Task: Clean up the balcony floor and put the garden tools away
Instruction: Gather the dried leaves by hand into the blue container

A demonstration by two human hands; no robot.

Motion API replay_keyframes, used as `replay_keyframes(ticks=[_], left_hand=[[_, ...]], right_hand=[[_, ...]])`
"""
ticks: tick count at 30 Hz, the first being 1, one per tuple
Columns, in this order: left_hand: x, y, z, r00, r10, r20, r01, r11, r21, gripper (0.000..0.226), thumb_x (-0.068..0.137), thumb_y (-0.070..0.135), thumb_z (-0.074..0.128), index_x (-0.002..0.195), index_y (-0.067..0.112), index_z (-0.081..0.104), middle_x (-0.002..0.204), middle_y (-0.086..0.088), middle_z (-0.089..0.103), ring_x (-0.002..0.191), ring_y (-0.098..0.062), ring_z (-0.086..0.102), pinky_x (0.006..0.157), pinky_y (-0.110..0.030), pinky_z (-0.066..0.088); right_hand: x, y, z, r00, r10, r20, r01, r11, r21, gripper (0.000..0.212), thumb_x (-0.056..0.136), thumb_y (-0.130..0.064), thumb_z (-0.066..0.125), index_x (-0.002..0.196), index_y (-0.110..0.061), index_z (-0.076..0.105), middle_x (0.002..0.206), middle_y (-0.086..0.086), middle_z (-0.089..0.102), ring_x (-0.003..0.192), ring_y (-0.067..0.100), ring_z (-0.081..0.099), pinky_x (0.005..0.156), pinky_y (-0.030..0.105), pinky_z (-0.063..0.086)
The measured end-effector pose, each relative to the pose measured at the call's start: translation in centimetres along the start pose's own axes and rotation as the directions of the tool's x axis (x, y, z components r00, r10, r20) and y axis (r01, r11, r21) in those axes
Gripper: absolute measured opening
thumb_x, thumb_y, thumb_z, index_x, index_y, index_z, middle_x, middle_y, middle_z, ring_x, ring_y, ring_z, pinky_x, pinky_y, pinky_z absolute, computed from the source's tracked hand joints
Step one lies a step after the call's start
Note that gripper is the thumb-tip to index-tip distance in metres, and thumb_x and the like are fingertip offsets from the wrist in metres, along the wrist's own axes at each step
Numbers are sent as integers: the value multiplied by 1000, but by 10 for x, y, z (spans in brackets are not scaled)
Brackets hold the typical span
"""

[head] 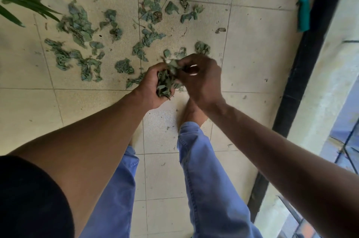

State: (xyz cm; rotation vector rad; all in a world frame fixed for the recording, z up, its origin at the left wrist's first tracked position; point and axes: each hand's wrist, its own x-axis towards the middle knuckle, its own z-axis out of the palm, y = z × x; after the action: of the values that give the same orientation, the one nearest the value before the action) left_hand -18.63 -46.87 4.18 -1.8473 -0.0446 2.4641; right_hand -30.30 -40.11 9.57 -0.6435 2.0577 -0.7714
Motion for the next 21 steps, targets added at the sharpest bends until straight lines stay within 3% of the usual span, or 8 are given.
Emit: replay_keyframes(ticks=[3, 7, 10, 13, 15, 18, 21], left_hand=[[-4, 7, 4, 993, 56, 101, -60, 998, 31, 61, 103, 26, 42, 49, 17, 68, 57, 3, 65, 53, -11, 64, 50, -18, 48], [-6, 22, 4, 995, 71, 76, -75, 996, 42, 47, 100, 33, 52, 58, 18, 64, 60, 2, 62, 59, -14, 64, 59, -21, 50], [-6, 26, 3, 994, 81, 68, -82, 996, 22, 36, 99, 32, 52, 67, 18, 61, 73, 0, 58, 79, -18, 62, 73, -29, 49], [-7, 28, -2, 993, 81, 89, -82, 997, 7, 29, 94, 41, 62, 98, 13, 70, 103, -7, 66, 115, -27, 66, 103, -35, 49], [-7, 27, -4, 989, 79, 128, -81, 997, 12, 43, 91, 47, 67, 116, 12, 67, 118, -9, 65, 125, -28, 64, 110, -42, 46], [-7, 24, -3, 986, 97, 138, -104, 993, 47, 35, 98, 43, 59, 97, 10, 71, 99, -7, 68, 96, -24, 71, 93, -36, 55], [-3, 21, -1, 984, 112, 138, -118, 992, 35, 37, 105, 29, 41, 76, 14, 60, 75, -3, 55, 68, -17, 58, 69, -29, 52]], right_hand=[[-10, -16, 25, 993, -111, 38, 115, 987, -114, 14, 76, -1, 75, 82, -13, 76, 84, 2, 66, 73, 18, 65, 68, 39, 56], [-5, -22, 42, 976, -216, 10, 211, 944, -254, 13, 71, 5, 63, 77, -4, 70, 81, 6, 56, 63, 22, 54, 54, 36, 43], [2, -23, 47, 969, -243, 41, 238, 883, -404, 9, 77, 6, 64, 78, -2, 67, 83, 9, 53, 59, 22, 49, 49, 28, 31], [7, -17, 50, 967, -238, 85, 246, 806, -539, 7, 83, 2, 68, 86, -5, 65, 89, 9, 51, 62, 18, 44, 52, 23, 28], [6, -15, 55, 964, -241, 109, 260, 783, -565, 13, 80, 4, 71, 89, -4, 67, 90, 13, 54, 63, 18, 41, 55, 26, 32], [3, -20, 67, 969, -206, 138, 248, 768, -590, 17, 79, 8, 66, 93, -2, 68, 92, 13, 57, 68, 17, 45, 61, 28, 41], [5, -28, 64, 975, -132, 179, 212, 800, -562, 21, 84, 1, 60, 104, -2, 67, 98, 12, 60, 78, 20, 57, 69, 29, 47]])
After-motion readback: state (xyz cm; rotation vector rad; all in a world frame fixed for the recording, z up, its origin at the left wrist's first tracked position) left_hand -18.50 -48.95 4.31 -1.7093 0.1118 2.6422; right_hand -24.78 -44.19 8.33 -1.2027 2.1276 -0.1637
